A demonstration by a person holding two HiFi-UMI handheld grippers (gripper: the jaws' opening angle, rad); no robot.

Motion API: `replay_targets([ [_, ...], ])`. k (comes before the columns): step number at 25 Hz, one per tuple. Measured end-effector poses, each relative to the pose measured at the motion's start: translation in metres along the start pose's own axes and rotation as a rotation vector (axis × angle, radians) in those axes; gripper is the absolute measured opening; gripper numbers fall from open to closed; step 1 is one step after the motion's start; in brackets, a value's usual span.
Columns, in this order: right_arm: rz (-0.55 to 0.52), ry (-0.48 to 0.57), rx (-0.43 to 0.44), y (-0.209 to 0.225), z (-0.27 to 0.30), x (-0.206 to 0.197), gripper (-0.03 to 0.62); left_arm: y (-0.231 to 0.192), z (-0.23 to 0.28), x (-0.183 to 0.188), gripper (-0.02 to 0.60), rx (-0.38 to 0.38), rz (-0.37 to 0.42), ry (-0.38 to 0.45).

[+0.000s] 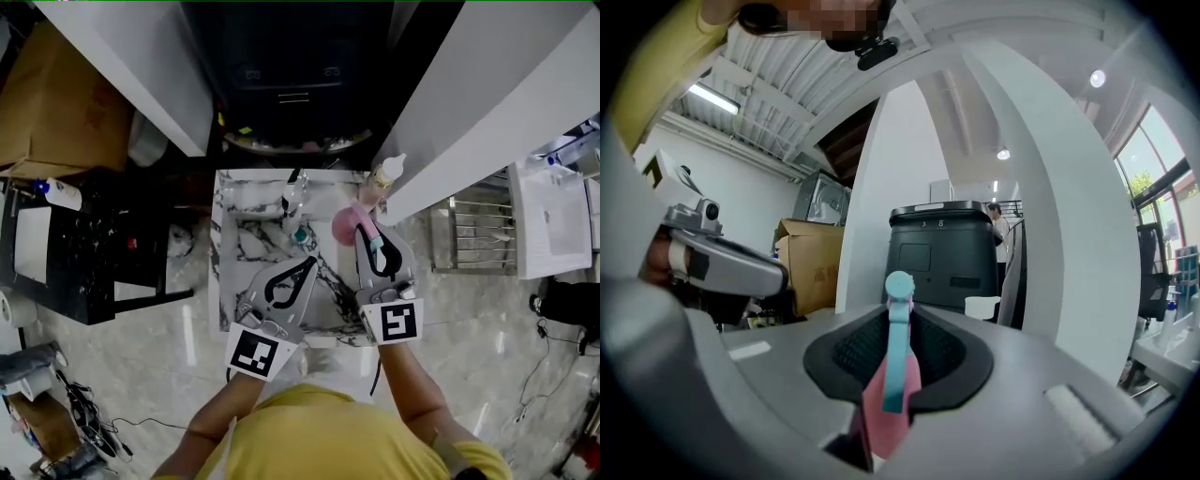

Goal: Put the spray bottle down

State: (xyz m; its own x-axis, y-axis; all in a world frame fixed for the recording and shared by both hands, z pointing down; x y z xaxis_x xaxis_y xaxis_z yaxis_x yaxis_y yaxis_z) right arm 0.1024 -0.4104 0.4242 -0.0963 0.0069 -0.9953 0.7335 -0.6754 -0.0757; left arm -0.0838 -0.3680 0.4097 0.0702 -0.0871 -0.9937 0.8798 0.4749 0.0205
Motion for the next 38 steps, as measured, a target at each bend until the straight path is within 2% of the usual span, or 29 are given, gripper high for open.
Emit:
replay_targets([
  [11, 0.001, -0.026, 0.024, 0.012, 0.044, -0.045, 0.063, -0.009, 0.026, -0.032, 0.002, 0.013, -0.014, -0.062],
  [16, 0.008, -0.034, 0.010, 0.020, 0.060, -0.060, 0.063, -0.015, 0.035, -0.039, 0.002, 0.014, 0.009, -0.072],
  [23, -0.001, -0.039, -0.017, 0.028, 0.074, -0.080, 0.063, -0.019, 0.038, -0.047, 0.002, 0.019, -0.012, -0.095],
  [38, 0.005, -0.023, -0.067, 0.031, 0.090, -0.090, 0.064, -0.025, 0.038, -0.054, 0.002, 0.023, -0.016, -0.113],
])
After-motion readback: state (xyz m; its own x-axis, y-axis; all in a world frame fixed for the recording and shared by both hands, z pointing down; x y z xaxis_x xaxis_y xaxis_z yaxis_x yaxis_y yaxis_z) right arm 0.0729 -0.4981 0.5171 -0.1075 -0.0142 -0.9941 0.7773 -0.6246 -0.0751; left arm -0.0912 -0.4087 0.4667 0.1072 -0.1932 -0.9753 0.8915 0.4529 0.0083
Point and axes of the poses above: the fingertips, and each gripper's own axes: z forward along the fingers, y to its right, x out of its top, the point moved 10 cm from there along -z, backward along the fingers, and after that the axes turned 12 degrees about x, right-handed, at the moved point
